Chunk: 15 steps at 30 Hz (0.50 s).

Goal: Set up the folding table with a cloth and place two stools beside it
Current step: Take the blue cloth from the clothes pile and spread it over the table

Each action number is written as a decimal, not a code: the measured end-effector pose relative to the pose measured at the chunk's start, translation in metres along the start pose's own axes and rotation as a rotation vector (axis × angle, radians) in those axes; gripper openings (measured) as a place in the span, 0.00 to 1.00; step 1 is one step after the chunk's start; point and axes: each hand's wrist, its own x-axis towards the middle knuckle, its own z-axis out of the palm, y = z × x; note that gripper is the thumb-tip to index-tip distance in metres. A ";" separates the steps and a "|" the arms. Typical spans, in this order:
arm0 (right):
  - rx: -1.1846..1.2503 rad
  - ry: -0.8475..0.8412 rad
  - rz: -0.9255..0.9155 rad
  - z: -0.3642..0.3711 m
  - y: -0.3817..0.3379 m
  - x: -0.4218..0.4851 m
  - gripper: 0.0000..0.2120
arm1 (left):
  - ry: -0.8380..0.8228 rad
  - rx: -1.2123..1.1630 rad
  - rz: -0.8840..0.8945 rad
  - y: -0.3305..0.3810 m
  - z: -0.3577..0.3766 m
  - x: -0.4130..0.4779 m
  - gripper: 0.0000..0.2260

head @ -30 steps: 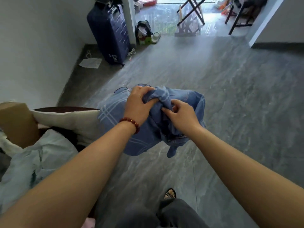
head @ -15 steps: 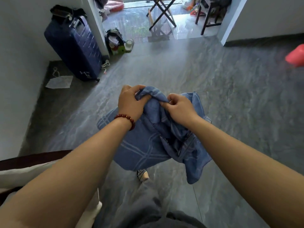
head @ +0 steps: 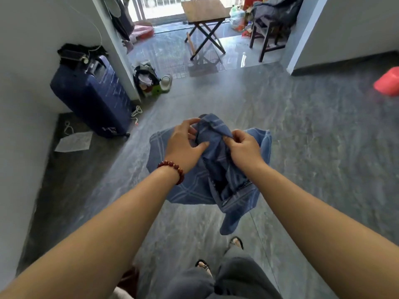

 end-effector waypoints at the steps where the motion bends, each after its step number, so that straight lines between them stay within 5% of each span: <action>1: 0.022 0.005 -0.001 0.003 -0.003 0.012 0.13 | -0.010 -0.022 -0.006 -0.001 0.000 0.011 0.24; 8: 0.154 0.060 0.073 0.018 -0.014 0.109 0.11 | -0.135 -0.040 -0.032 -0.009 0.017 0.106 0.36; 15: 0.279 0.040 0.127 0.008 -0.029 0.232 0.07 | -0.235 0.064 -0.039 -0.002 0.045 0.231 0.34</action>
